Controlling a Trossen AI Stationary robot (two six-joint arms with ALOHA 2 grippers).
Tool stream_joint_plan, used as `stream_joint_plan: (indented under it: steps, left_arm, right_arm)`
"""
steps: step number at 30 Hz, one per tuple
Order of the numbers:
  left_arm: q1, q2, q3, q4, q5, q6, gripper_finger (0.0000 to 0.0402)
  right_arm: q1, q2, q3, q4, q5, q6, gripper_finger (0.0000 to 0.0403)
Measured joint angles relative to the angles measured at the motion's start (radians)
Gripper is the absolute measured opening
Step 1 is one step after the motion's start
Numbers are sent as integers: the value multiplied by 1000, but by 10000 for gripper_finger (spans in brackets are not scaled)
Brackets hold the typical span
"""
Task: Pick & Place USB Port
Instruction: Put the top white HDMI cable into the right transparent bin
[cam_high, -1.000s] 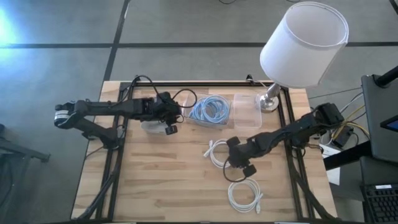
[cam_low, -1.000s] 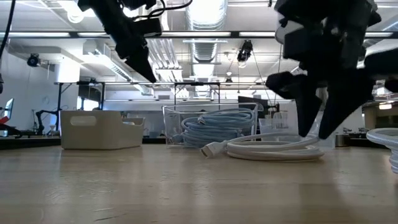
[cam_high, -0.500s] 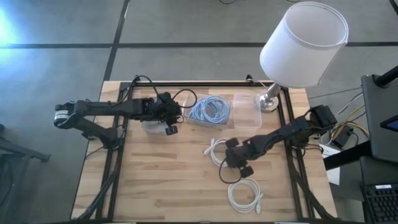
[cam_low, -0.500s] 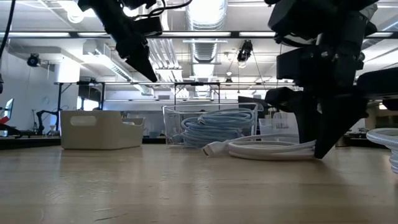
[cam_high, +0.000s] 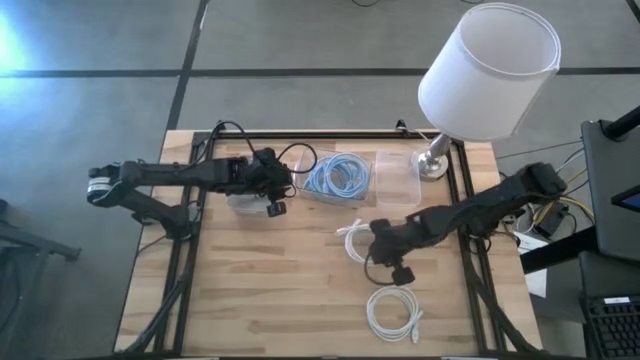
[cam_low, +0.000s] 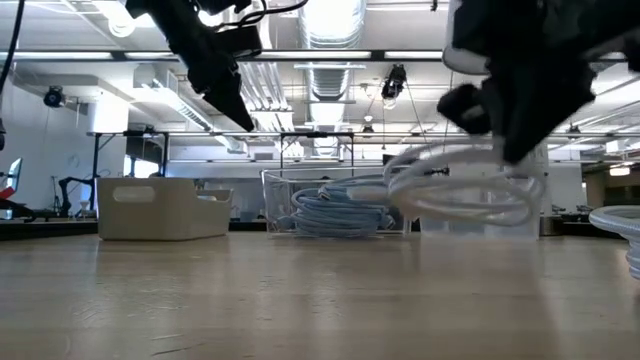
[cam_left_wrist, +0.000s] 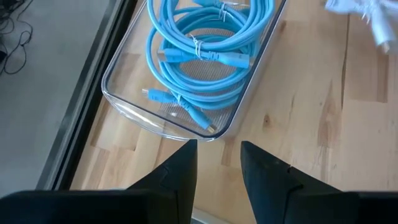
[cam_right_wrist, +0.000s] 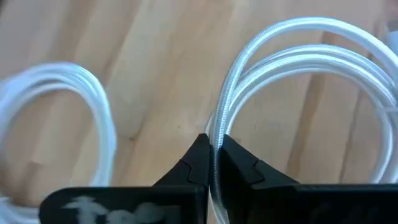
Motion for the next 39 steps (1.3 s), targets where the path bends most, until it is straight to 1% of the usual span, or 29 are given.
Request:
stream_joint_plan:
  steps: [4,9,11,14,17,20,27,31,33,39]
  left_arm:
    - [0,0,0,15,0,0,126]
    - [0,0,0,18,5,0,126]
    - [0,0,0,19,5,1,126]
    - [0,0,0,21,5,7,126]
    - [0,0,0,23,5,16,126]
    - [0,0,0,27,5,21,126]
    - [0,0,0,28,5,21,126]
    - [0,0,0,29,4,21,126]
    - [0,0,0,31,4,21,126]
    - [0,0,0,36,4,24,126]
  right_arm:
    - [0,-125,0,-40,12,31,17]
    - [0,-280,0,-92,138,70,17]
    - [0,-336,1,-100,205,62,17]
    - [0,-400,2,-136,356,56,18]
    - [-2,-442,-2,-157,517,42,18]
    - [-16,-466,-16,-157,624,42,18]
    - [-133,-458,-88,-150,658,132,18]
    - [-205,-430,-154,-110,748,153,18]
    - [-240,-416,-191,-41,753,150,18]
    - [-314,-364,-316,243,743,100,18]
